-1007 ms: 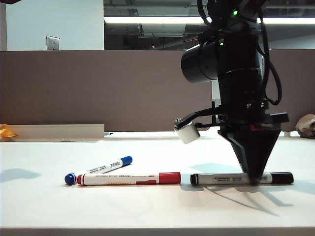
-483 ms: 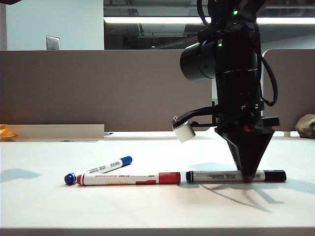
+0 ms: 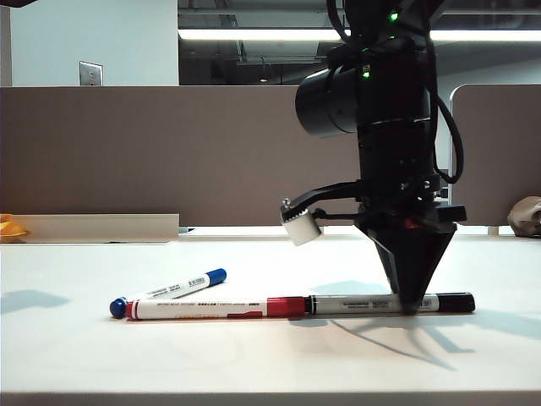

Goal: Pick up the markers one by one and line them up horizontally in a straight line on the table.

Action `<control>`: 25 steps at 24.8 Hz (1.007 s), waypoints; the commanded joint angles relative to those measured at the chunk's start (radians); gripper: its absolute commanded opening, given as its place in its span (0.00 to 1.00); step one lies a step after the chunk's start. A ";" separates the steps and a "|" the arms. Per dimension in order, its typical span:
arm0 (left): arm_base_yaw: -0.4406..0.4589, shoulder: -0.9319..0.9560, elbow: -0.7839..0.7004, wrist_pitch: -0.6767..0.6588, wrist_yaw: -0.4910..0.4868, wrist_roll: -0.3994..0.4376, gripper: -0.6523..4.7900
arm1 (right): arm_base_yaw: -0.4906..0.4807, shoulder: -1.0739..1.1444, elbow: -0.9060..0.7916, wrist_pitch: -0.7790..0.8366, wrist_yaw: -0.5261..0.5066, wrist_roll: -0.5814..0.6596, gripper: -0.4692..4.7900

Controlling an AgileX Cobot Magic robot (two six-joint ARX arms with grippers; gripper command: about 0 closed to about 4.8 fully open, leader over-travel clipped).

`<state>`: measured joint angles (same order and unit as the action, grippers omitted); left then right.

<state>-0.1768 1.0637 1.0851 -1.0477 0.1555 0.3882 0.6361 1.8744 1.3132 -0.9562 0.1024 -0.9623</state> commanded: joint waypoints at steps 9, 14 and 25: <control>0.002 -0.002 0.003 0.008 0.006 -0.003 0.11 | 0.008 0.007 -0.006 0.006 -0.030 0.039 0.43; 0.002 -0.002 0.003 0.010 0.006 -0.003 0.11 | 0.009 -0.009 -0.006 0.005 -0.030 0.054 0.43; 0.002 -0.002 0.003 0.016 0.024 -0.004 0.11 | 0.011 -0.063 -0.006 -0.036 -0.030 0.100 0.57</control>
<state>-0.1768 1.0637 1.0851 -1.0363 0.1566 0.3878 0.6434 1.8248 1.3064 -0.9771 0.0784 -0.8742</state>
